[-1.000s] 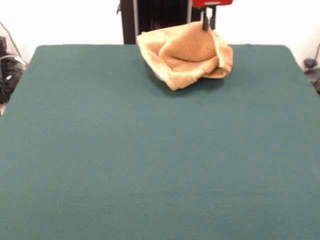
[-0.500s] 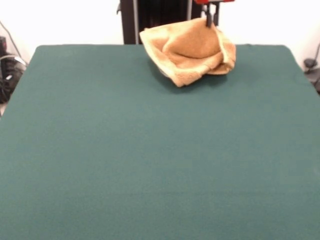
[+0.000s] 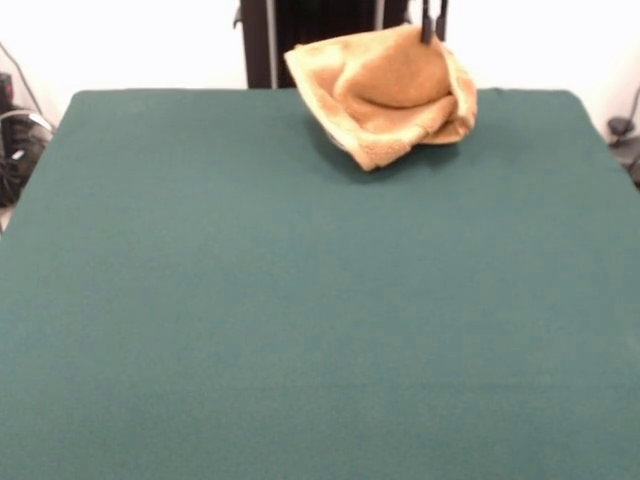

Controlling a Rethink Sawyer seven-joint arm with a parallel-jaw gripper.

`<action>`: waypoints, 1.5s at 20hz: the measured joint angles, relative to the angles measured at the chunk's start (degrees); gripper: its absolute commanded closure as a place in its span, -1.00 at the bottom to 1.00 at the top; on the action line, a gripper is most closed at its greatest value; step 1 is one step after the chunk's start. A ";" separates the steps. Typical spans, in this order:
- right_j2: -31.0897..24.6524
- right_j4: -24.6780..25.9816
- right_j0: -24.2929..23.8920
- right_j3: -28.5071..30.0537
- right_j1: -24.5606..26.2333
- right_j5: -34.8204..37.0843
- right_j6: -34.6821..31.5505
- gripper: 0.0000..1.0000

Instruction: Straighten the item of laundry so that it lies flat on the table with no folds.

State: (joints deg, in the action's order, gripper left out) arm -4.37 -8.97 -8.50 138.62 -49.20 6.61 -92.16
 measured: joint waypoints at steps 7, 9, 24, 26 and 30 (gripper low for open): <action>0.00 -0.46 0.39 0.29 -0.40 0.00 -1.05 1.00; 0.00 -0.56 0.39 0.45 -0.43 0.00 -1.05 1.00; -0.01 -1.30 2.31 5.37 -4.28 -1.16 -4.34 1.00; -0.01 -1.30 2.41 6.22 -4.48 -1.94 -5.69 1.00; -0.01 -1.31 2.59 6.64 -4.49 -3.12 -6.72 1.00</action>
State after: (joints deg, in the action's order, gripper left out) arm -4.38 -10.28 -5.90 145.27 -53.69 3.49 -98.88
